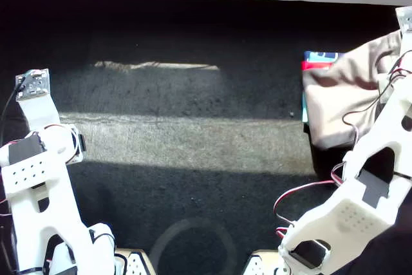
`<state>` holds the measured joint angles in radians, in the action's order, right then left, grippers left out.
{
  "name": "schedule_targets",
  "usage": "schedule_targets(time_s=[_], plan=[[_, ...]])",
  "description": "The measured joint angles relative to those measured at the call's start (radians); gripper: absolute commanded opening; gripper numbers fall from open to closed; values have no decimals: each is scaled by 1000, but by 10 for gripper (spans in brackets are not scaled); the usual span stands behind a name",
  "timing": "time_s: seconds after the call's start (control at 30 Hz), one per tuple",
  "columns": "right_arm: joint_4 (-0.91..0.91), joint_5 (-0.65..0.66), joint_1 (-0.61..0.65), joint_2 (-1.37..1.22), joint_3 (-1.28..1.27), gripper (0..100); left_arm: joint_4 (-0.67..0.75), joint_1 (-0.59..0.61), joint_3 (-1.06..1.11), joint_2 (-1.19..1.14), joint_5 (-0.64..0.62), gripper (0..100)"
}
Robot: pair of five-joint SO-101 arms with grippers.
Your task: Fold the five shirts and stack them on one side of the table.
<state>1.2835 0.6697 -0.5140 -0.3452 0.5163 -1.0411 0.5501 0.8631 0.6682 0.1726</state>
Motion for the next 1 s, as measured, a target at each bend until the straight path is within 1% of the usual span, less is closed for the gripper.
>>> schedule_targets(time_s=[0.07,0.23,0.27,0.33,0.43,0.6,0.63,0.73,0.8,0.93,1.0], plan=[[-31,0,-3,-43,0,22,0,0,0,0,0,157],[-49,0,-12,-81,0,194,0,0,0,0,0,157],[-58,0,-15,-81,0,207,0,0,0,0,0,157],[-86,-9,-28,-81,0,201,0,0,0,0,0,157],[-137,-58,-60,-83,38,201,0,0,0,0,0,157],[-152,-104,-100,-81,114,200,0,0,0,0,0,157],[-153,-124,-100,-83,135,194,0,0,0,0,0,157],[-127,-203,-98,-83,224,128,0,0,0,0,0,157],[-77,-218,-64,-81,273,104,0,0,0,0,0,157],[-12,-218,44,-86,296,97,0,0,0,0,0,157],[-20,-219,75,-104,276,51,0,0,0,0,0,157]])
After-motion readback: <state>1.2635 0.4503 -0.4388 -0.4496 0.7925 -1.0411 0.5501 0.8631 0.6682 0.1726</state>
